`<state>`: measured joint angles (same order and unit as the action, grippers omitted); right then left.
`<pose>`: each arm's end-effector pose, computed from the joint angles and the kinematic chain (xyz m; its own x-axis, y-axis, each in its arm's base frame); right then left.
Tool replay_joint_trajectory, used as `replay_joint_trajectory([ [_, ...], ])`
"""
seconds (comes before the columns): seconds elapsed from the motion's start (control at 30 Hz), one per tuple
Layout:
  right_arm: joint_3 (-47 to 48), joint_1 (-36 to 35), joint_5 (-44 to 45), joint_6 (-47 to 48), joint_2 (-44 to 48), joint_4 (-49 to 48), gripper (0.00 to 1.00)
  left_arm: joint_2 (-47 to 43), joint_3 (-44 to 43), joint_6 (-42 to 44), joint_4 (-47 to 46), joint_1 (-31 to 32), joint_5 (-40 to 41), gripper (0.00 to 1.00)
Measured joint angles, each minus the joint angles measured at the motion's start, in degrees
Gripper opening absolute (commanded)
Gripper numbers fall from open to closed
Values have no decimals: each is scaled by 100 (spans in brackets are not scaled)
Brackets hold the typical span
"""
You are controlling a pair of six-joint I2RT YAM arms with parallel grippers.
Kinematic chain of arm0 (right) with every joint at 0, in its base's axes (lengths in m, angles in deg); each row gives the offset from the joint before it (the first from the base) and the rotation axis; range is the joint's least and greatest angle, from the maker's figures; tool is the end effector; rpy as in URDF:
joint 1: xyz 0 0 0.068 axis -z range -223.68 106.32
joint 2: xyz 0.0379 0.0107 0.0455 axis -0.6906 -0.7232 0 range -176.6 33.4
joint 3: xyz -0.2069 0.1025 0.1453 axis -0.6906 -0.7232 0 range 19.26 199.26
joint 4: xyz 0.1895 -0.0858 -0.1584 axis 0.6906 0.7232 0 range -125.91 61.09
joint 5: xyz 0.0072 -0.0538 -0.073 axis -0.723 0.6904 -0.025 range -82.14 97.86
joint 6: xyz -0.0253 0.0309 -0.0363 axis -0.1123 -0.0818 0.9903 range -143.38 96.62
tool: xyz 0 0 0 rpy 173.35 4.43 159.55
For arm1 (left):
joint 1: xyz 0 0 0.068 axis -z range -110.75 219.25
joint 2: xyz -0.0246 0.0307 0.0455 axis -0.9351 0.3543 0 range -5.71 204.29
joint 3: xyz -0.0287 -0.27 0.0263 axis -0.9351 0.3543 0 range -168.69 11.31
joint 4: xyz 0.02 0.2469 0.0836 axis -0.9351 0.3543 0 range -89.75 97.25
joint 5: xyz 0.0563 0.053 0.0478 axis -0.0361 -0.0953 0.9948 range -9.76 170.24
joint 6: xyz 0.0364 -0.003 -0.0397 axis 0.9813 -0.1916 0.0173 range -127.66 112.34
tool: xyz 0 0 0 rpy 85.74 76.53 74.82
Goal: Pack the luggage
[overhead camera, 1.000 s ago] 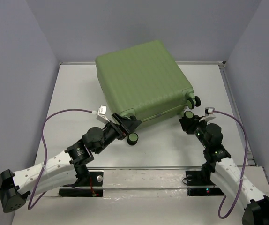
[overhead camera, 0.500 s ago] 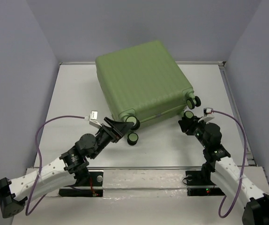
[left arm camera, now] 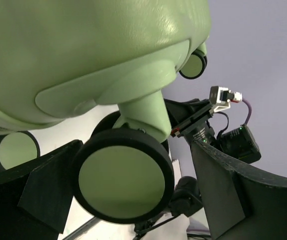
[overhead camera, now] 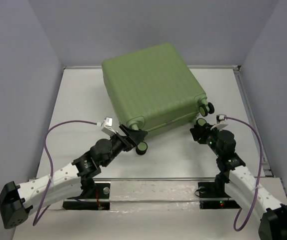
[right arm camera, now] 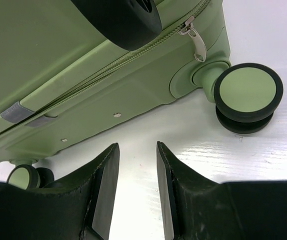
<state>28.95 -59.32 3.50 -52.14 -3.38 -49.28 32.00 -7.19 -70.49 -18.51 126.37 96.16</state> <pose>0.1538 0.0459 0.1874 -0.3637 0.3963 -0.8431 -0.1881 0.8551 0.4831 0.1007 -0.1380 0.2501 -0.5880 -0.6662 -0.4587 0.2970 0.3496 -0.8886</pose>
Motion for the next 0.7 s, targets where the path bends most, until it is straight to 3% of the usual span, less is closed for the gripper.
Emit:
replay_joint_trajectory([
  [0.33,0,0,-22,-2,0,-2,42,511,-345,177,-105,-192,-243,99],
  [0.5,0,0,-68,-2,22,-2,42,850,-828,352,553,-203,-345,99],
  [0.7,0,0,-109,-2,55,-13,42,258,-964,382,1550,-205,-216,99],
])
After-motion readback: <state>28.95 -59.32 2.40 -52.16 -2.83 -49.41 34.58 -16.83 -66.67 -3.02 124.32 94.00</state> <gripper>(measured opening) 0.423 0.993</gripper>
